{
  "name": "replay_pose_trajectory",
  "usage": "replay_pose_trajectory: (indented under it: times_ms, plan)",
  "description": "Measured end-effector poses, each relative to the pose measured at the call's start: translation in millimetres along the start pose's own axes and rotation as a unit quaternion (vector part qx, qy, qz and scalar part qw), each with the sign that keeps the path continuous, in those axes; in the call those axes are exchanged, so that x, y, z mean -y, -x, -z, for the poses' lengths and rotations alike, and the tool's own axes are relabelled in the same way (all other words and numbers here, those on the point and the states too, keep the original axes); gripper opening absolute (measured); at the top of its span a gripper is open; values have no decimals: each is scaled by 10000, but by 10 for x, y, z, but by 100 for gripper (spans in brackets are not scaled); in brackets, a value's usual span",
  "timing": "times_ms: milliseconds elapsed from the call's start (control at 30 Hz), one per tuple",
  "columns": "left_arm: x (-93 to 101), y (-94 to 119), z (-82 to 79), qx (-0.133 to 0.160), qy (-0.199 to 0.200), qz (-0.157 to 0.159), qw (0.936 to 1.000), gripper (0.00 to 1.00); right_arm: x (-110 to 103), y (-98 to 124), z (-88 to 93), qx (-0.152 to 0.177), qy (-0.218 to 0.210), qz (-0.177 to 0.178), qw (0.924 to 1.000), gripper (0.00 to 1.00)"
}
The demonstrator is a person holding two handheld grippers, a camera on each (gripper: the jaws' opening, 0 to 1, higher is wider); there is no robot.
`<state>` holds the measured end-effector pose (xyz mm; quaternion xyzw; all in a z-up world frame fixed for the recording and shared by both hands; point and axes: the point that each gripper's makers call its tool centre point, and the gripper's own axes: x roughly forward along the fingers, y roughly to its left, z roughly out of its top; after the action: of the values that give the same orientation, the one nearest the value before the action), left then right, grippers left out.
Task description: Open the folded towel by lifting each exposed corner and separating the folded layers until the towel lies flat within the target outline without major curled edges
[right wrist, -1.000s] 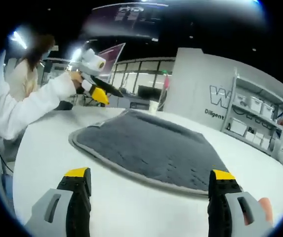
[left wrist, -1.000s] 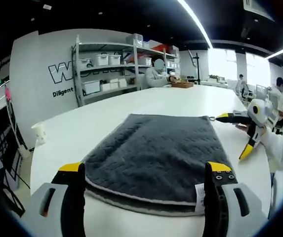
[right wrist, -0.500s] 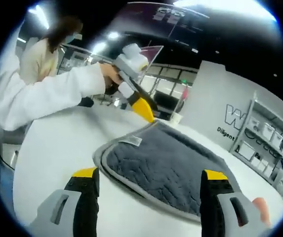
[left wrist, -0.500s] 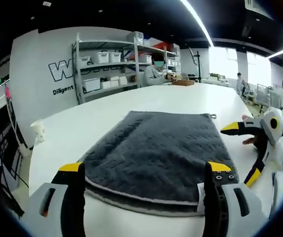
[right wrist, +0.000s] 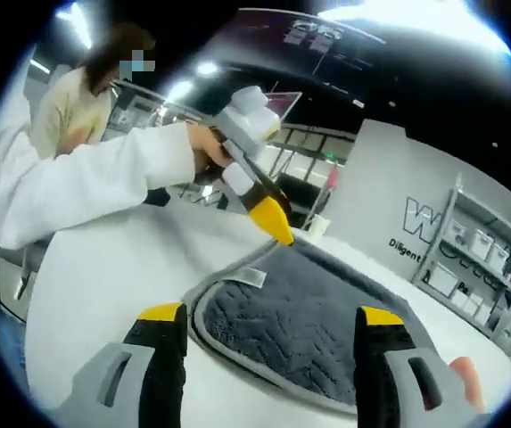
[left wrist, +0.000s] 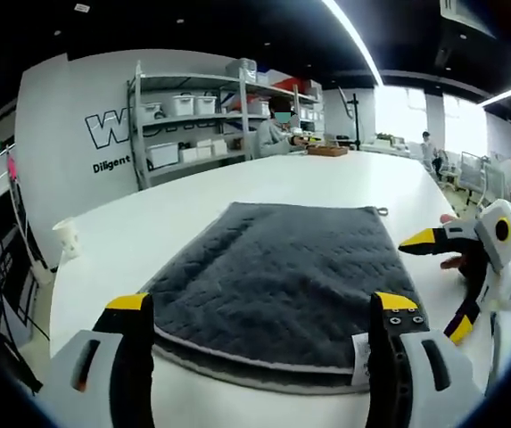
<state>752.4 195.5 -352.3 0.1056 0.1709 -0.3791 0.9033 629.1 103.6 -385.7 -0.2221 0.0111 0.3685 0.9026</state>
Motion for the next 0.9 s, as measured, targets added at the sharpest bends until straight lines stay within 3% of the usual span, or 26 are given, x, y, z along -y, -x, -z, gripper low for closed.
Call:
replay_pose_trajectory:
  times_ms: [233, 500, 633, 900]
  plan:
    - [9, 4, 6, -11, -5, -25, 10000, 99, -66, -37, 100, -261, 73, -132, 9995, 72]
    - [-23, -9, 16, -22, 46, -54, 10000, 99, -47, -32, 103, -269, 94, -65, 9996, 71]
    - [-25, -39, 40, -72, 78, -39, 9999, 99, 28, -12, 106, -307, 299, 179, 9989, 70]
    - [-27, -34, 28, -72, 61, -52, 9999, 99, -111, -8, 34, -171, 728, -14, 9972, 64]
